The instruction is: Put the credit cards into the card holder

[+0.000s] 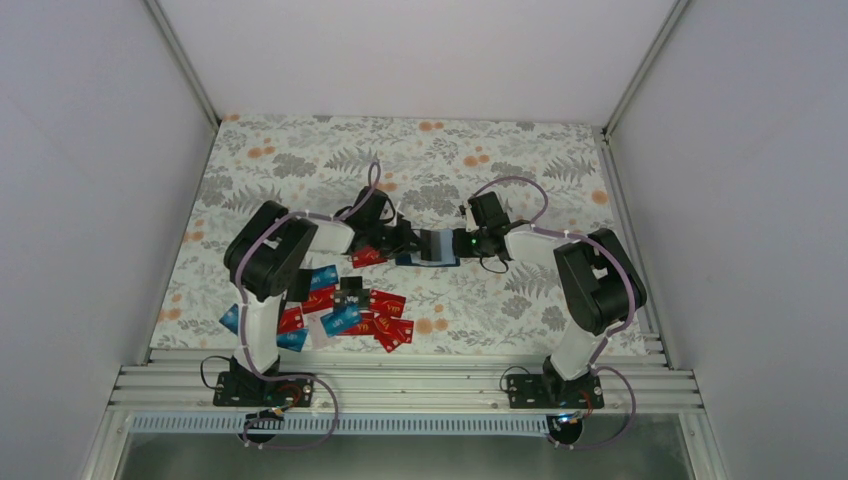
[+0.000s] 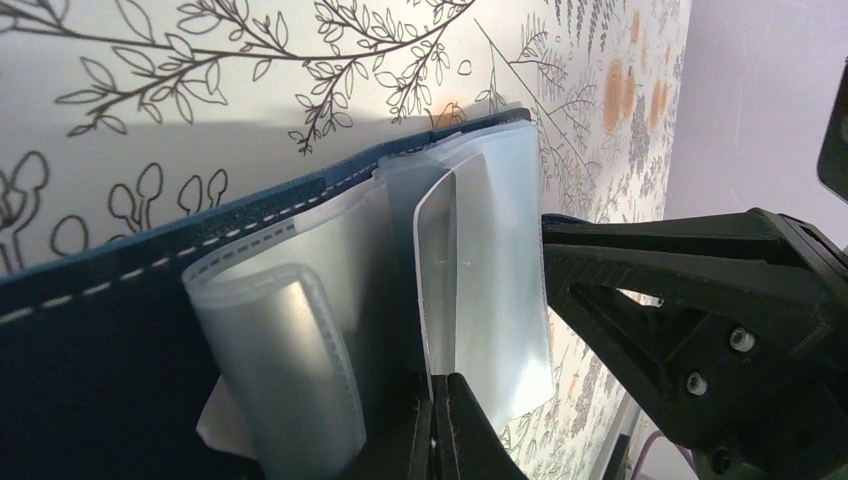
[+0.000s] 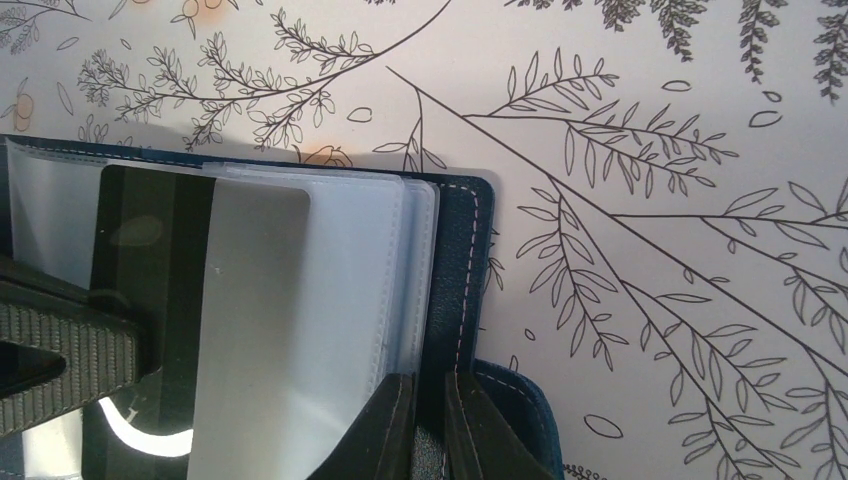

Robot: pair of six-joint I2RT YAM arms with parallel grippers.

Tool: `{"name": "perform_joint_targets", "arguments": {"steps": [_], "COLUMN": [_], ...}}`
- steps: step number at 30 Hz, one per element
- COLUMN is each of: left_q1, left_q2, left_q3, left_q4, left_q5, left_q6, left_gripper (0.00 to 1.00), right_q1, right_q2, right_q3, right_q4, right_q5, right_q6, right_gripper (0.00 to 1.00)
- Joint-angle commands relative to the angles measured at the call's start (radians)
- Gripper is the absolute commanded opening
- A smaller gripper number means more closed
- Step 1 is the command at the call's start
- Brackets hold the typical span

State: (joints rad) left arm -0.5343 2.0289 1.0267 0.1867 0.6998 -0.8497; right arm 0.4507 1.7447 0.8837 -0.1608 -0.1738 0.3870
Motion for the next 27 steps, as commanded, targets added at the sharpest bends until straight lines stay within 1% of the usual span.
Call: {"name": "perform_joint_targets", "arguments": {"steps": [1, 11, 20, 27], "left_q1": [-0.007, -0.016, -0.023, -0.023], "left_q2": [0.05, 0.073, 0.064, 0.039], "left_q3": [0.009, 0.032, 0.03, -0.028], "left_q4": [-0.049, -0.047, -0.051, 0.036], "left_q5": [-0.024, -0.018, -0.016, 0.016], "left_q6": [-0.01, -0.026, -0.041, -0.125], "left_gripper": [0.02, 0.02, 0.02, 0.02], "right_q1": [0.002, 0.003, 0.004, 0.003], "right_q2": [0.075, 0.075, 0.068, 0.067], "right_q3": [-0.024, -0.023, -0.026, -0.026], "right_q4": [-0.072, -0.071, -0.073, -0.074], "right_q5": [0.001, -0.004, 0.0, 0.003], "right_q6": [-0.015, -0.017, -0.017, -0.016], "right_gripper": [0.12, 0.12, 0.13, 0.14]}}
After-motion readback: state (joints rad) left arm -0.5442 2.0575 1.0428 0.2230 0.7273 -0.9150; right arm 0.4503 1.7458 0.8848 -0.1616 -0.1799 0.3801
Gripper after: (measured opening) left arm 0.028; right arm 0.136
